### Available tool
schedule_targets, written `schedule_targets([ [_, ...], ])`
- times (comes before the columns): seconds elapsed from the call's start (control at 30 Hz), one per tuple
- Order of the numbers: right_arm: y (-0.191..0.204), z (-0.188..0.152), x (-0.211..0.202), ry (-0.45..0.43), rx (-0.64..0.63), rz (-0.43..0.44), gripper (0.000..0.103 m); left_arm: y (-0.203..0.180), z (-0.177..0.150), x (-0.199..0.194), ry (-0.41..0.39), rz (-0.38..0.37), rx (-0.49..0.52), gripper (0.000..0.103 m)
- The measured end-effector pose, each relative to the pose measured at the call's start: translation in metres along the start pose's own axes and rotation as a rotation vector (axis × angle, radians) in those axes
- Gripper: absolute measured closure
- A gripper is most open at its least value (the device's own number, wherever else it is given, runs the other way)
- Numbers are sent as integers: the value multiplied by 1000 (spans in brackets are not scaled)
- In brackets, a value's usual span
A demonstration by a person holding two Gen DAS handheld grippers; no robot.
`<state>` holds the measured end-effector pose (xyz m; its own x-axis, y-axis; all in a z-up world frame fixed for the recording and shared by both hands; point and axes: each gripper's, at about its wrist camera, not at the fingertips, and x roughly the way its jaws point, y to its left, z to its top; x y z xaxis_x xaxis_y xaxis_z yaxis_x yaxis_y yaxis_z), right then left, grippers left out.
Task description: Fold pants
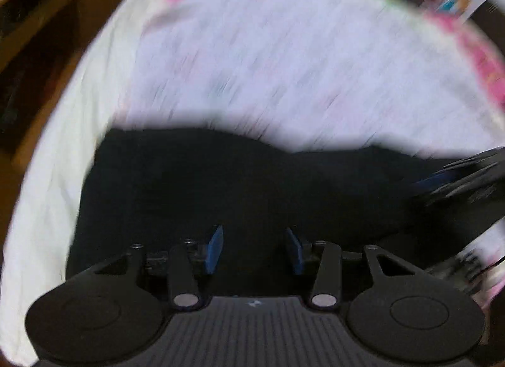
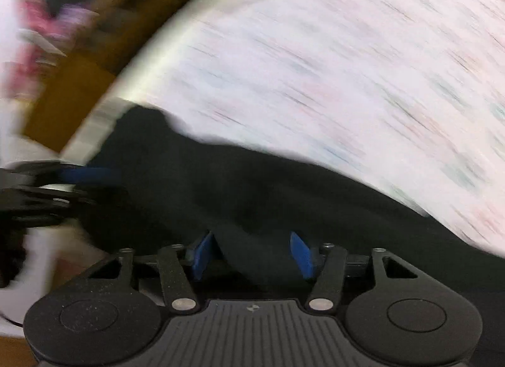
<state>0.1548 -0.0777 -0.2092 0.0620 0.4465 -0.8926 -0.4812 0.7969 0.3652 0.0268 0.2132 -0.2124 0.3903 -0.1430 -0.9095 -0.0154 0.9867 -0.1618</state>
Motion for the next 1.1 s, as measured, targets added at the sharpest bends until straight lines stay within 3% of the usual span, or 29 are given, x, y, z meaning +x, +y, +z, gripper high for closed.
schedule_targets([
  [0.07,-33,-9,-1,59,119,-29,75,17,-13,10,59,17,-55,51],
  [0.17,-34,-4,-29,-4,110,1,69,22,-13,4,61,-10,-74,51],
  [0.23,-31,11,-40,-44,114,74,60,18,-7,9,74,2,-36,51],
  [0.33,-24,39,-28,-37,92,164,59,19,-2,15,81,-9,-14,50],
  [0.57,-15,54,35,109,99,390,59,21,2,21,85,-4,-18,50],
  [0.7,-11,63,57,152,185,568,59,19,-1,20,80,24,-19,49],
  [0.77,-15,68,71,135,236,558,68,18,-2,21,79,34,-34,49],
  [0.8,-25,69,74,129,306,567,85,18,-2,20,78,36,-43,49],
  [0.83,-40,69,76,115,418,590,94,17,-2,20,76,38,-47,49],
  [0.93,-76,77,64,-26,661,722,94,16,-2,23,68,37,-39,48],
  [1.0,-98,82,54,-173,788,810,93,16,0,30,77,39,-45,48],
  [1.03,-113,84,52,-303,886,882,94,16,0,34,86,42,-42,47],
  [1.07,-125,88,51,-375,953,911,94,15,0,36,91,45,-32,47],
  [1.1,-133,94,48,-413,978,886,94,14,1,36,95,46,-26,47],
])
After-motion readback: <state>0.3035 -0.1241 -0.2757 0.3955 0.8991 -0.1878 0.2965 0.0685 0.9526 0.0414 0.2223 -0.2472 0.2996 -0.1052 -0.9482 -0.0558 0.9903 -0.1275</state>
